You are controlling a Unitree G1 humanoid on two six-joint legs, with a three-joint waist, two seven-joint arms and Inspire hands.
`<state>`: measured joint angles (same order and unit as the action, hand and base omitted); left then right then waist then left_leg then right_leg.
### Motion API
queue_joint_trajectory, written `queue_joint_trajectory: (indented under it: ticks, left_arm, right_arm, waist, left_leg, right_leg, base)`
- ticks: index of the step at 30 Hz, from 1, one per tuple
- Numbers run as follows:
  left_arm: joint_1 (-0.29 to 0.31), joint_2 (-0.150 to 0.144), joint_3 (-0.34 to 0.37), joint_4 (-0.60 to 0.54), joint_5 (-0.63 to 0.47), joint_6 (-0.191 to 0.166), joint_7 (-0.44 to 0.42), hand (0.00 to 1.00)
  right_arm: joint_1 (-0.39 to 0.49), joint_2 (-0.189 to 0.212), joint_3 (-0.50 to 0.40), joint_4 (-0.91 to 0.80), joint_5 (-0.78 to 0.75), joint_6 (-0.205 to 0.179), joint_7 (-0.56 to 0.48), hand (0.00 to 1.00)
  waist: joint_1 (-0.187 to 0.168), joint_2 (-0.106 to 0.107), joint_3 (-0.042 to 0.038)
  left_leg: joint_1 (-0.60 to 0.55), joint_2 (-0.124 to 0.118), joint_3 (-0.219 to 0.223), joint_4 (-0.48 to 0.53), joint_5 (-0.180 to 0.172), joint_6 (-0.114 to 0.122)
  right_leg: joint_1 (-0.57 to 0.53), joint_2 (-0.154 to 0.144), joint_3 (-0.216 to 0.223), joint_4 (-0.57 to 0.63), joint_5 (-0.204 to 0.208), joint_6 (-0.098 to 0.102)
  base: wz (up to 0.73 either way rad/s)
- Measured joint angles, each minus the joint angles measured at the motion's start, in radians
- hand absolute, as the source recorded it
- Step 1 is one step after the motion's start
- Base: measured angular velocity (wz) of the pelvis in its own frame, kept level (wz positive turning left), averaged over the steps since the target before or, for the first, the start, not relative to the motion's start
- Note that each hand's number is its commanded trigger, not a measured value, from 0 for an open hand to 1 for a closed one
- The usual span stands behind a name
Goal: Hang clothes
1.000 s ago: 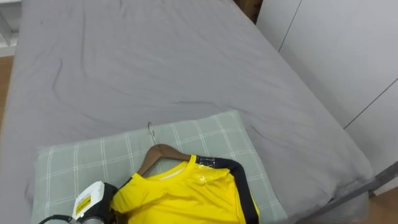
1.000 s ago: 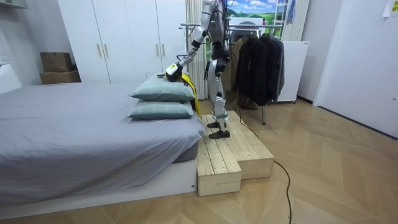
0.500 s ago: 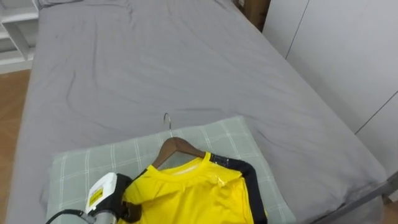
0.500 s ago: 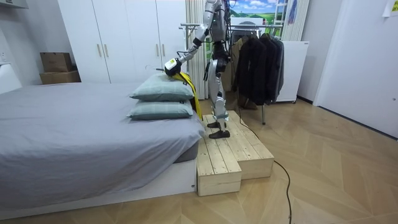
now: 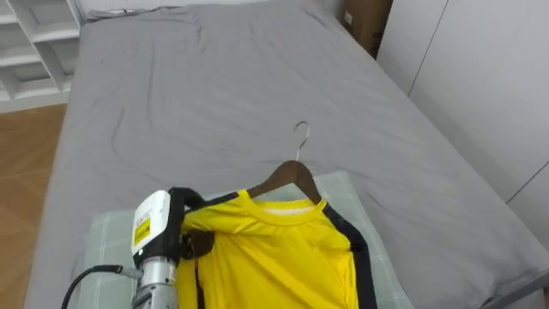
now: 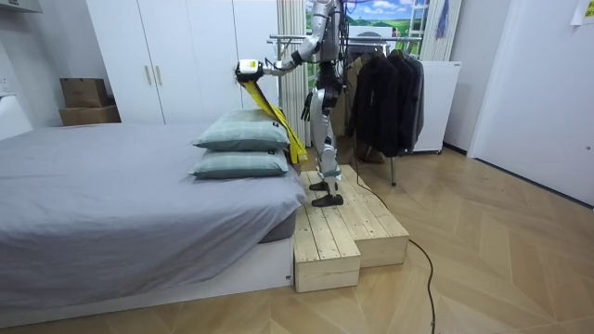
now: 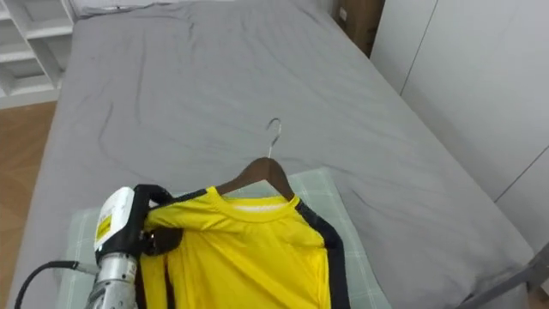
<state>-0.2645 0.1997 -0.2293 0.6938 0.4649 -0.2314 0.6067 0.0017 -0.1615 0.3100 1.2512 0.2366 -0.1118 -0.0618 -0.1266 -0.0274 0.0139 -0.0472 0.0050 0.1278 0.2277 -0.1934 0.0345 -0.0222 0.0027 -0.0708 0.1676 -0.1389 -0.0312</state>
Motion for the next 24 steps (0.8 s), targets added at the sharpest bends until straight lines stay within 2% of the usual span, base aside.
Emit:
queue_joint_trajectory:
  ticks: [3,7,8,12,24]
  left_arm:
    - [0.001,0.0,0.002,-0.03,0.0,-0.002,0.012,1.0]
    - [0.012,0.0,0.002,-0.072,-0.004,-0.002,0.016,1.0]
    - [0.025,0.0,0.002,-0.085,-0.003,-0.002,0.016,1.0]
    - [0.058,0.0,0.003,-0.111,-0.008,-0.002,0.02,1.0]
    - [0.073,-0.002,0.002,-0.126,-0.069,-0.002,0.022,1.0]
  right_arm:
    - [0.005,0.001,-0.015,0.001,0.0,0.0,0.001,0.0]
    - [0.014,0.003,-0.029,0.003,0.002,0.001,0.004,0.0]
    - [0.017,0.003,-0.031,0.007,0.002,0.001,0.01,0.0]
    - [0.019,0.008,-0.063,0.025,-0.003,0.002,0.012,0.0]
    - [0.024,0.005,-0.107,0.036,-0.002,0.002,0.007,0.0]
  waist:
    - [0.0,0.002,-0.0044]
    - [-0.002,0.001,-0.0053]
    - [-0.003,0.001,-0.0091]
    - [-0.003,0.002,-0.0147]
    - [-0.006,0.016,-0.0129]
  left_leg:
    - [0.01,-0.002,0.0,-0.005,0.001,0.002]
    - [0.022,-0.003,-0.007,-0.006,0.002,0.004]
    - [0.029,-0.003,-0.007,-0.006,0.002,0.004]
    - [0.045,-0.003,-0.013,-0.007,0.002,0.004]
    - [0.059,-0.012,-0.034,-0.016,0.002,0.004]
  right_leg:
    - [0.008,0.002,0.0,0.0,-0.001,0.001]
    - [0.023,0.0,-0.009,-0.003,-0.002,0.002]
    - [0.032,0.0,-0.009,-0.007,-0.002,0.003]
    - [0.054,0.0,-0.013,-0.018,-0.002,0.003]
    - [0.068,-0.001,-0.019,-0.019,-0.003,0.004]
  base:
    - [0.0]
    - [0.06]
    - [0.0]
    - [0.04]
    - [0.03]
